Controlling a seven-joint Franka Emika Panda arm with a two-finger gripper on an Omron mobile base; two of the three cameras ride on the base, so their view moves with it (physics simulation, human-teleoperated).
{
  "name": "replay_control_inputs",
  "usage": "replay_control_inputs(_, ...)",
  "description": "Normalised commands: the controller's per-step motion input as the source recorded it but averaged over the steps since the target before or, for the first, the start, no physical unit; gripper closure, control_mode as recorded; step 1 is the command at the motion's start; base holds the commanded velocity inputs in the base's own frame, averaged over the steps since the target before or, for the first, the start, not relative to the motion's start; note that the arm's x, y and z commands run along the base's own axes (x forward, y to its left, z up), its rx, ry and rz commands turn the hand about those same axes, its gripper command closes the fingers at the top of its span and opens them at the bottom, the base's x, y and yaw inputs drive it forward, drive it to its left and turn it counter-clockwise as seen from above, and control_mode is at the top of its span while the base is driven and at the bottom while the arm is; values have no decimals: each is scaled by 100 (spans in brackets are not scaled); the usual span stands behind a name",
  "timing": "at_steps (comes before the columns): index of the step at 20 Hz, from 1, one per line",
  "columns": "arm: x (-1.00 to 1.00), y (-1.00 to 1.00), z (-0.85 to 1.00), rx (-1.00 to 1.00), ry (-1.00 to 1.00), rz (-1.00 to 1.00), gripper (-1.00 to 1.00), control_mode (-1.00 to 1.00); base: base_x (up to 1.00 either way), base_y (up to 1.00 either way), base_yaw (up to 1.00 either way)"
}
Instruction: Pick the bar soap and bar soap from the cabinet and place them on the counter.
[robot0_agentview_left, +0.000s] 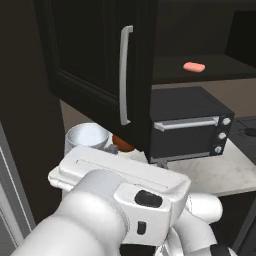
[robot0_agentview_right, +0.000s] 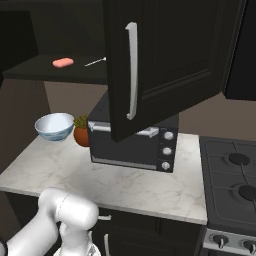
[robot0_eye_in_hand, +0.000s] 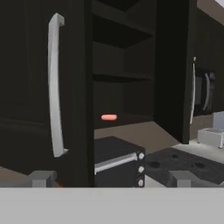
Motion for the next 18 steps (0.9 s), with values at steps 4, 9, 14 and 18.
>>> replay_control_inputs(4, -51, -33, 0, 2, -11, 0, -100, -100, 0, 0, 0)
replay_control_inputs(9, -48, -52, 0, 3, -11, 0, -100, -100, 0, 0, 0)
replay_control_inputs(14, -27, -70, 0, 6, -8, 0, -100, -100, 0, 0, 0)
replay_control_inputs(18, -4, -80, 0, 14, -4, 2, -100, -100, 0, 0, 0)
